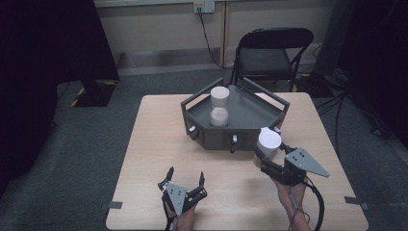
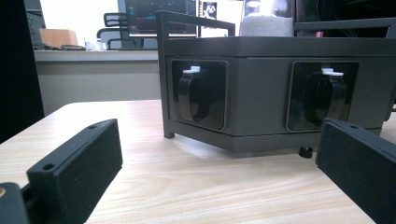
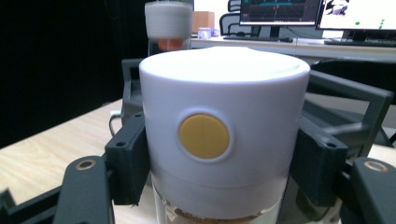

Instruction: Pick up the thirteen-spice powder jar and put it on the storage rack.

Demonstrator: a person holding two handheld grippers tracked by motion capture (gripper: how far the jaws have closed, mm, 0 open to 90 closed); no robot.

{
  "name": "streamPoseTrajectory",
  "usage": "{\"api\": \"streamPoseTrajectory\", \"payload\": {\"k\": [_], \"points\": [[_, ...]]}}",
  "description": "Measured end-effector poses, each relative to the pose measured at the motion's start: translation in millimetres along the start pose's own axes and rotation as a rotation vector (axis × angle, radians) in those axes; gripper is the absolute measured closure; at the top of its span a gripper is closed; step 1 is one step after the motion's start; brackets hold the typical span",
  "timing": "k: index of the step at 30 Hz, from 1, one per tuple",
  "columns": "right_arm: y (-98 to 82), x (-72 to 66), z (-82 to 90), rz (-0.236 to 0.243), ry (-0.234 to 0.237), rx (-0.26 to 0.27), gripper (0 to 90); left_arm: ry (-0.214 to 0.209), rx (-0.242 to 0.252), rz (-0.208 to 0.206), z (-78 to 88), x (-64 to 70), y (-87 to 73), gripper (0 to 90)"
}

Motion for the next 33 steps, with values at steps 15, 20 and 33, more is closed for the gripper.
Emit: {"api": "streamPoseTrajectory", "payload": {"k": [15,20,33], "points": [[38.1,17.1,-18.8,0.005,0.02,0.034,30.6,0.0,-0.001,0.0,0.0,0.0,0.1,0.0],[44.0,18.9,-33.2,0.008,0.022,0.027,30.6,0.001,0.0,0.0,0.0,0.1,0.0,0.0],[66.3,23.4,-61.6,0.016,-0.024,0.027,30.6,0.002,0.001,0.001,0.1,0.2,-0.1,0.0]]}}
Point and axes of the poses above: each handheld gripper's, and its own axes: z roughly backward along the jaws, y roughly out of its top, x roughly to its right, the point moved 7 cm from there along -z, roughly forward along the jaws, and after that the axes turned 10 degrees about y, right-handed, at the moved point
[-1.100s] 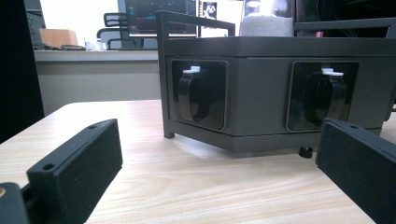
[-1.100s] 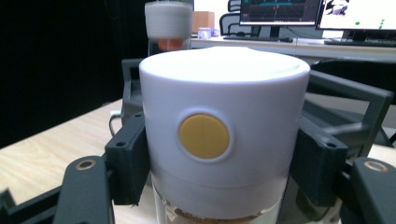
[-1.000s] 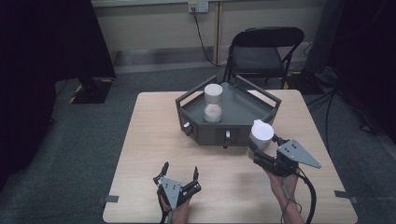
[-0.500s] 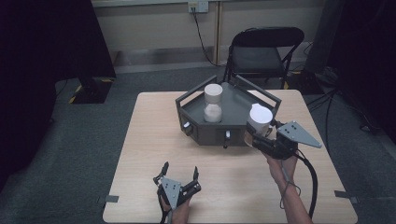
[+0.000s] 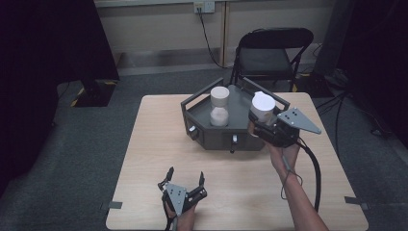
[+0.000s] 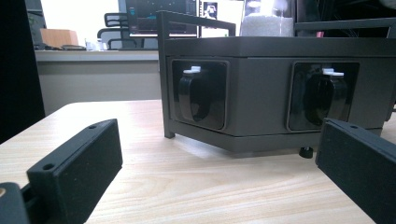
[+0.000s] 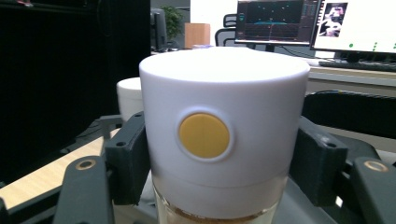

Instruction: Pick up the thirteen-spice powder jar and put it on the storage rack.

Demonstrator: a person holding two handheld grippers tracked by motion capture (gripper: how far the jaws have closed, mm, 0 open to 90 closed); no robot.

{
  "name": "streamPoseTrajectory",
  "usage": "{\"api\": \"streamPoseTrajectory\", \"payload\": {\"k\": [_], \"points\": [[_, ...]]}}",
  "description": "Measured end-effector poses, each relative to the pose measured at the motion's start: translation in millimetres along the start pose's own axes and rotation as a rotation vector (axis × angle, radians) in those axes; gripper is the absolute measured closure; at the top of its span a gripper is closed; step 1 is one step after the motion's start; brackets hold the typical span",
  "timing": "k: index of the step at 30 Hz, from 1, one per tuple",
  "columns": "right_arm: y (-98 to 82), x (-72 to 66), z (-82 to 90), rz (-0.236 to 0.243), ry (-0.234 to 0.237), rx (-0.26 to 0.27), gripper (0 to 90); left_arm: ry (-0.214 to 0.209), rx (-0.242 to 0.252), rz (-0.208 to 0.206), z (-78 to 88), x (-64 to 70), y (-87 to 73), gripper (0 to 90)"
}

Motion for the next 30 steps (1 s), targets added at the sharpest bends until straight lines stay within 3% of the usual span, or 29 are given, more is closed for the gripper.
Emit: {"api": "streamPoseTrajectory", "payload": {"k": [3,13,26,30], "points": [[-0.8,2.7,-7.1,-0.016,-0.011,-0.001,30.6,0.001,-0.001,0.0,-0.1,0.1,0.1,0.0],[-4.2,2.2,-29.9,-0.006,-0.042,-0.019,30.6,0.006,-0.001,0.0,0.2,0.5,0.1,0.0],[-8.3,8.4,-62.0,-0.012,-0.122,-0.057,30.6,0.008,0.0,-0.001,0.3,0.7,0.0,0.0],[-10.3,11.5,-68.7,-0.049,-0.125,-0.059,30.6,0.006,0.0,0.0,0.4,0.6,0.0,0.0]]}}
Point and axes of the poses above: each handheld gripper's, and its own axes: z roughly backward along the jaws, y roughly out of its top, x roughly to its right, the point moved 7 cm from there along -z, roughly forward along the jaws, and after that the axes turned 10 degrees about y, right-handed, at the moved point
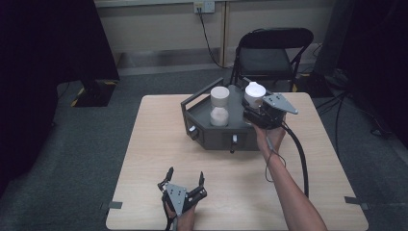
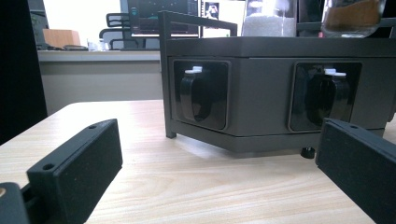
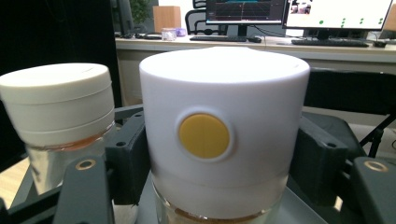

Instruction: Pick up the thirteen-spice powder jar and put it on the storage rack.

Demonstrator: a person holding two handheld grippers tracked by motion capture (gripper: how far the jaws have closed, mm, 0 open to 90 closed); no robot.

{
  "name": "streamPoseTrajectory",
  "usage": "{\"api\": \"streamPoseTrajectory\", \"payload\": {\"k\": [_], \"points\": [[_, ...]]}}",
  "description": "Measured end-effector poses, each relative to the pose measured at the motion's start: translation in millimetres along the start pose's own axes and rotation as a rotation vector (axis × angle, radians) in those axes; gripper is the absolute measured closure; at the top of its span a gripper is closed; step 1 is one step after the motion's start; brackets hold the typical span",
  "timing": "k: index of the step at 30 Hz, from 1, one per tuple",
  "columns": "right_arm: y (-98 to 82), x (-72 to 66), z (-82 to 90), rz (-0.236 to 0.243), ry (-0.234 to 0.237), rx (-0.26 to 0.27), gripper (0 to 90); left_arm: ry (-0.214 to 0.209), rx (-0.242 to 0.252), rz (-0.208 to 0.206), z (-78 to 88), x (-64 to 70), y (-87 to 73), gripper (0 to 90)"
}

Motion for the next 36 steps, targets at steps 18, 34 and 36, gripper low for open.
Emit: {"api": "streamPoseTrajectory", "payload": {"k": [18,34,36], "points": [[-8.8,-0.9,-14.1,0.006,-0.016,-0.034,30.6,-0.001,0.0,0.001,0.0,0.0,0.0,0.0],[-14.8,-4.0,-14.9,0.037,-0.015,-0.035,30.5,-0.001,0.0,0.0,0.3,-0.2,0.0,0.0],[-15.7,-5.6,-14.6,0.046,-0.017,-0.031,30.5,-0.001,0.0,0.001,0.3,-0.1,0.0,0.0]]}}
Point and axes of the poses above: each handheld gripper's, and its own axes: z roughly backward along the jaws, y roughly out of its top, x roughly to its right, the point moved 7 cm from there along -z, roughly forward along the jaws, and after that the axes turned 10 degrees about y, right-handed, at the moved point
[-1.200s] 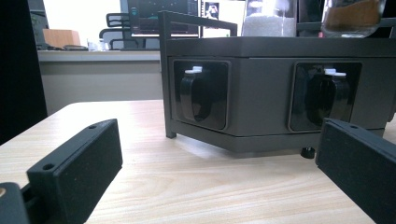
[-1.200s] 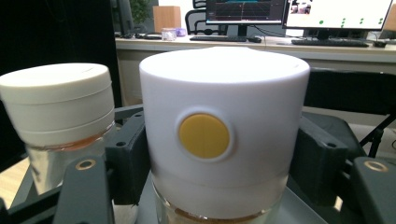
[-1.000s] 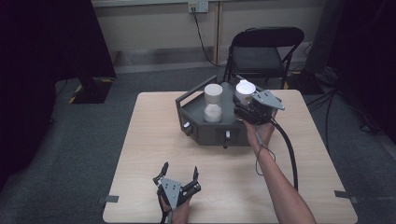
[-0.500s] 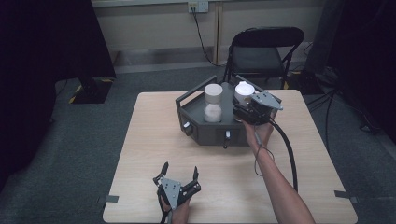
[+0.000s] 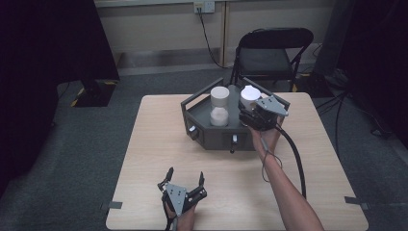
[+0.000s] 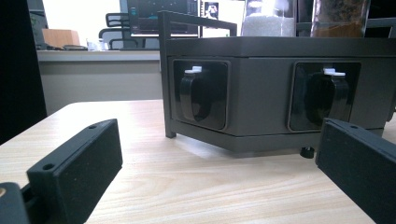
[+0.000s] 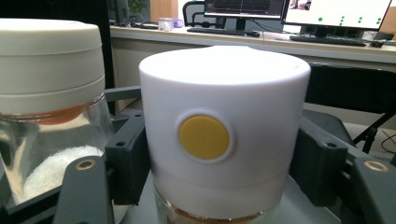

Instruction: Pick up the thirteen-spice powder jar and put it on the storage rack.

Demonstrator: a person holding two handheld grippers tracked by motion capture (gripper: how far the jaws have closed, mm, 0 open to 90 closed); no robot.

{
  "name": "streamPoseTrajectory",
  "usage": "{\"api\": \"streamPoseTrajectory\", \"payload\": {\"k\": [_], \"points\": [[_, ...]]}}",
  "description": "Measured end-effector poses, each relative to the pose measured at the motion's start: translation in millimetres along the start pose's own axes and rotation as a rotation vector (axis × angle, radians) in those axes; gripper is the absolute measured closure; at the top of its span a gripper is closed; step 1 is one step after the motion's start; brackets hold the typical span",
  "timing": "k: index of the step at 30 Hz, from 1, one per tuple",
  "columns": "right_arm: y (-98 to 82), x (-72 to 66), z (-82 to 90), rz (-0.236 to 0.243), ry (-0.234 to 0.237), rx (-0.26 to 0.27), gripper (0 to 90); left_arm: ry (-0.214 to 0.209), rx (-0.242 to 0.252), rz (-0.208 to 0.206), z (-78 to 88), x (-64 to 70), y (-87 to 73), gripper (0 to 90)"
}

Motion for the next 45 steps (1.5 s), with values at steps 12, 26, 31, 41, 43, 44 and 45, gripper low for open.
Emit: {"api": "streamPoseTrajectory", "payload": {"k": [12,26,31,41,43,44,45], "points": [[-3.5,4.6,1.6,-0.048,0.0,0.017,30.4,0.0,-0.001,0.0,0.0,0.0,0.0,0.0],[-0.8,5.0,1.2,-0.05,0.0,0.004,29.9,0.0,0.0,0.0,0.0,-0.1,0.0,0.0],[-3.5,5.8,2.3,-0.068,0.0,0.038,16.4,-0.001,0.001,-0.001,0.2,-0.2,0.0,0.0],[-6.3,7.1,10.5,-0.069,0.032,0.095,0.0,-0.001,-0.001,-0.001,0.4,-0.3,0.1,0.0],[-7.3,7.2,14.0,-0.057,0.042,0.097,0.0,-0.001,-0.001,-0.001,0.2,-0.3,0.1,0.0],[-7.9,6.6,16.3,-0.052,0.042,0.102,0.0,-0.001,-0.001,-0.001,0.3,-0.2,0.1,0.0],[-8.1,6.2,19.1,-0.053,0.045,0.105,0.0,-0.001,-0.001,0.0,0.3,-0.3,0.1,0.0]]}}
Point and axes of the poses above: each handheld gripper's, and its own axes: z roughly backward along the jaws, y roughly out of its top, x roughly to its right, the point moved 7 cm from there along -z, roughly forward along the jaws, and after that the axes turned 10 degrees about y, right-handed, at the moved point
